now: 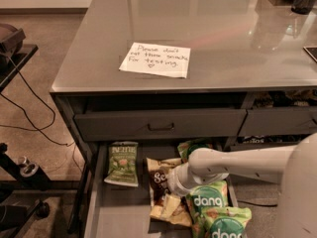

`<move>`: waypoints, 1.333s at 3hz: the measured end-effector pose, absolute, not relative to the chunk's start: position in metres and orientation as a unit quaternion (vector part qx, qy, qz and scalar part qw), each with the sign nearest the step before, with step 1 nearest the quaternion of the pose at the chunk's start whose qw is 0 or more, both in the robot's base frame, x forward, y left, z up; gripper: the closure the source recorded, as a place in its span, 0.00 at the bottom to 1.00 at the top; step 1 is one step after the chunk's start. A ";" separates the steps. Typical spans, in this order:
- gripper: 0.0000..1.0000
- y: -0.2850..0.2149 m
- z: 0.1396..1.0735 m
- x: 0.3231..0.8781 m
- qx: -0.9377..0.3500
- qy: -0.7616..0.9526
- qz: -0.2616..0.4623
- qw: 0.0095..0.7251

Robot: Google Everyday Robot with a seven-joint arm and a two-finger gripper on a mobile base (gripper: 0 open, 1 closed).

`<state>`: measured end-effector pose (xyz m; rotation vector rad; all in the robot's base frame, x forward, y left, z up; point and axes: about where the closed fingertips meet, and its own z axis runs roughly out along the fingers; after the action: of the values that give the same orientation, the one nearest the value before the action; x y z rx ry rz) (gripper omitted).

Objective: Pick brown chip bag from middle drawer and place on counter

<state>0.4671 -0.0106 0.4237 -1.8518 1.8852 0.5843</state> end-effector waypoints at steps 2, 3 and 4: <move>0.00 -0.036 0.383 0.467 -0.667 0.689 0.202 0.198; 0.19 -0.043 0.364 0.469 -0.661 0.697 0.196 0.197; 0.43 -0.040 0.361 0.474 -0.648 0.702 0.202 0.216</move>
Offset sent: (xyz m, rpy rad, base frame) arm 0.0017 -0.0462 -0.0622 -0.0698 0.0191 -0.0255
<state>0.4742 -0.0395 0.3606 -1.7963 1.9459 0.5613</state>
